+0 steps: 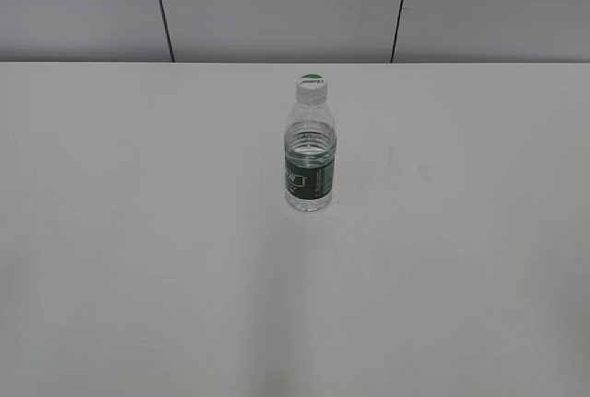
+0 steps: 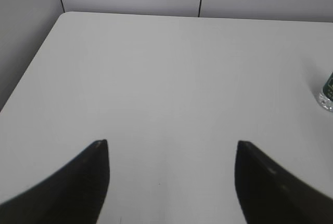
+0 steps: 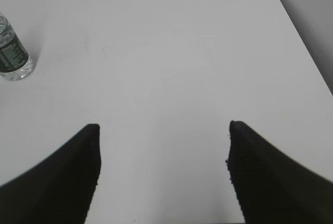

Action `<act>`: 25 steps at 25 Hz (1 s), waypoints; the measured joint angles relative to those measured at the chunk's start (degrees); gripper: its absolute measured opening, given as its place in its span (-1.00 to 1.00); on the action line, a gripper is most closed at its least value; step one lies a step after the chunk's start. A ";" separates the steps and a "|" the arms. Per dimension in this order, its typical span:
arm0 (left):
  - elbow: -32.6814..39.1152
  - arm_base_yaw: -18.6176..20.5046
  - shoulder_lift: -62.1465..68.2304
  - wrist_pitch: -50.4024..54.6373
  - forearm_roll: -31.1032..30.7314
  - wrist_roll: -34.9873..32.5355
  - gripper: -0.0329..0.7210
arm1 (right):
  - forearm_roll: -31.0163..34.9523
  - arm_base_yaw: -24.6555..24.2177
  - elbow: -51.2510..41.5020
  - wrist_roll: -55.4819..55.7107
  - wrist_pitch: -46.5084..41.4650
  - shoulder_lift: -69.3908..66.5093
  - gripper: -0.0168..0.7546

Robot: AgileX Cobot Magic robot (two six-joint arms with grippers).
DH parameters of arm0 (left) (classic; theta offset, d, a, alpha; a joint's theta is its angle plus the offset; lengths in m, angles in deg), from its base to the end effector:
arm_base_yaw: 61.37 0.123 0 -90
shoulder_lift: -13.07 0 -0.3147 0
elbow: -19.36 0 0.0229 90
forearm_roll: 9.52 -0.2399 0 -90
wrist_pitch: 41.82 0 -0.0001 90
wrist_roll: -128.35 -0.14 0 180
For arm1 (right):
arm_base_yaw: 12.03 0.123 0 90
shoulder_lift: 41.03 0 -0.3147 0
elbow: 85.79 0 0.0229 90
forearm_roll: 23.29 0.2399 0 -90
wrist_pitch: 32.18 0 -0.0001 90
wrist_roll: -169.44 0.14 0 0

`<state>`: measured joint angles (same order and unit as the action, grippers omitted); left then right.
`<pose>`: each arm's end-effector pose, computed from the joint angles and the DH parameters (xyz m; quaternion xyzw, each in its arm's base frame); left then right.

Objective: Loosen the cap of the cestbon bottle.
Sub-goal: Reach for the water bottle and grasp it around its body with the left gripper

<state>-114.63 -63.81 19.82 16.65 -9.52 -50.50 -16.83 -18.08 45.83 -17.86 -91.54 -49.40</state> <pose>-0.0049 0.0002 0.2726 0.0093 0.8252 -0.0177 0.5645 0.0034 0.0133 0.2584 -0.0105 0.8471 -0.0055 0.5312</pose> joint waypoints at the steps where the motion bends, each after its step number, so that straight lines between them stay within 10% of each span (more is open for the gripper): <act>1: 0.00 0.00 0.00 0.00 0.00 0.00 0.60 | 0.00 0.00 0.00 0.00 0.00 0.00 0.54; 25: 0.00 0.00 0.25 0.00 0.00 0.00 0.57 | 0.00 0.00 0.00 0.07 0.06 0.00 0.54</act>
<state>-114.63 -63.81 20.08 16.65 -9.52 -50.50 -16.83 -18.08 45.83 -17.79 -91.47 -49.40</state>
